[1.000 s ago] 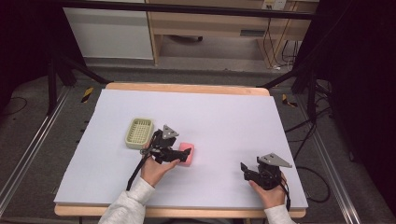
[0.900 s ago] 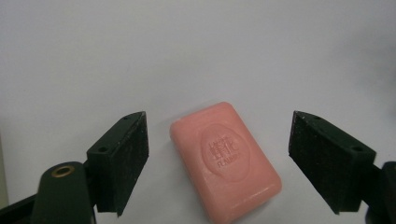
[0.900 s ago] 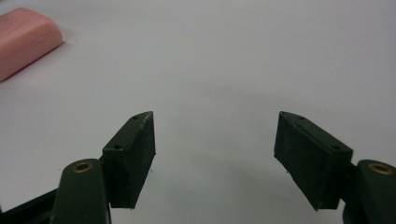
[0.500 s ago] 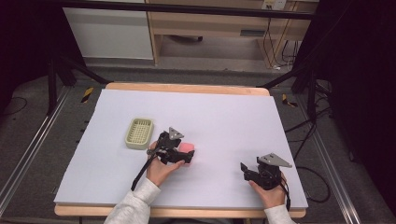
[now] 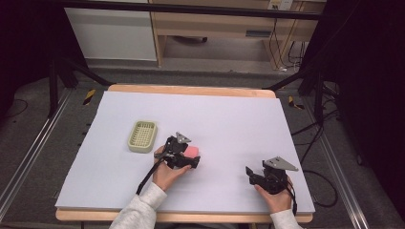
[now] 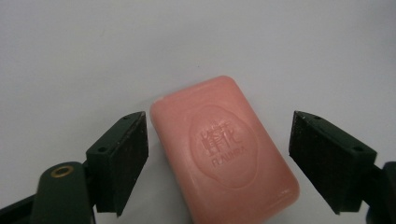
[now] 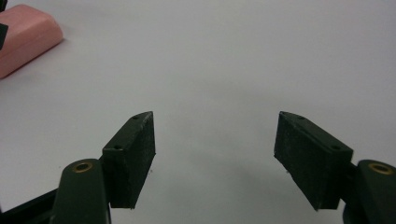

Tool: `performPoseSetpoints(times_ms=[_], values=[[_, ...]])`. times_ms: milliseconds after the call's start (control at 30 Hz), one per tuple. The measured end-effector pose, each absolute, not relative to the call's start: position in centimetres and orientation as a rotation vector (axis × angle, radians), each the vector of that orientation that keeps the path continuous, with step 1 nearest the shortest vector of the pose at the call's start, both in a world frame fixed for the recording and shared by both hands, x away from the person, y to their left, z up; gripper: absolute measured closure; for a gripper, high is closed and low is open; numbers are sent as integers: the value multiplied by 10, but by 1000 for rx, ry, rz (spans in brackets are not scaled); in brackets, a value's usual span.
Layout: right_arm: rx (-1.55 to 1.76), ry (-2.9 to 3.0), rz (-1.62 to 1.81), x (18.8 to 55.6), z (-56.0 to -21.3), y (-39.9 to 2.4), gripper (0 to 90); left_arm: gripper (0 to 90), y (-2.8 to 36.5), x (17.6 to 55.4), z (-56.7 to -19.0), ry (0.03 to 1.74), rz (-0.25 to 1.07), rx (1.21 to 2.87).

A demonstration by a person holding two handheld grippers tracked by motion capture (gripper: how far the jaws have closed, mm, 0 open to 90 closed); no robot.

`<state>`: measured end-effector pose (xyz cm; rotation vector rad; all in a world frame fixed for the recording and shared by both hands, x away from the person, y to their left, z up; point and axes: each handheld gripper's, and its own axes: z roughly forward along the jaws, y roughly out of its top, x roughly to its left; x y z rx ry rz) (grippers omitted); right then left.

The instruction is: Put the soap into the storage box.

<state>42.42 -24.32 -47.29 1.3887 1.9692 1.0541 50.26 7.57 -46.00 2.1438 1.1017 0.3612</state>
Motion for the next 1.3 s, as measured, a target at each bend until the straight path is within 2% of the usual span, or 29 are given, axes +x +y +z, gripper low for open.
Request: performPoseSetpoints(times_ms=[367, 767, 900, 1133, 1300], values=[[1389, 1973, 1050, 425, -473, -243, 290, 218, 75, 503, -465, 1120, 332, 2153], [1390, 1975, 1051, 424, -473, -243, 295, 341, 80, 502, -463, 1115, 293, 2158], [1389, 1975, 1052, 424, -473, -243, 296, 340, 81, 502, -463, 1101, 297, 2161], [1399, 1979, 1059, 424, -473, -242, 296, 254, 76, 508, -461, 1111, 318, 2178], [1393, 1980, 1055, 425, -473, -243, 296, 240, 70, 511, -464, 1116, 308, 2194]])
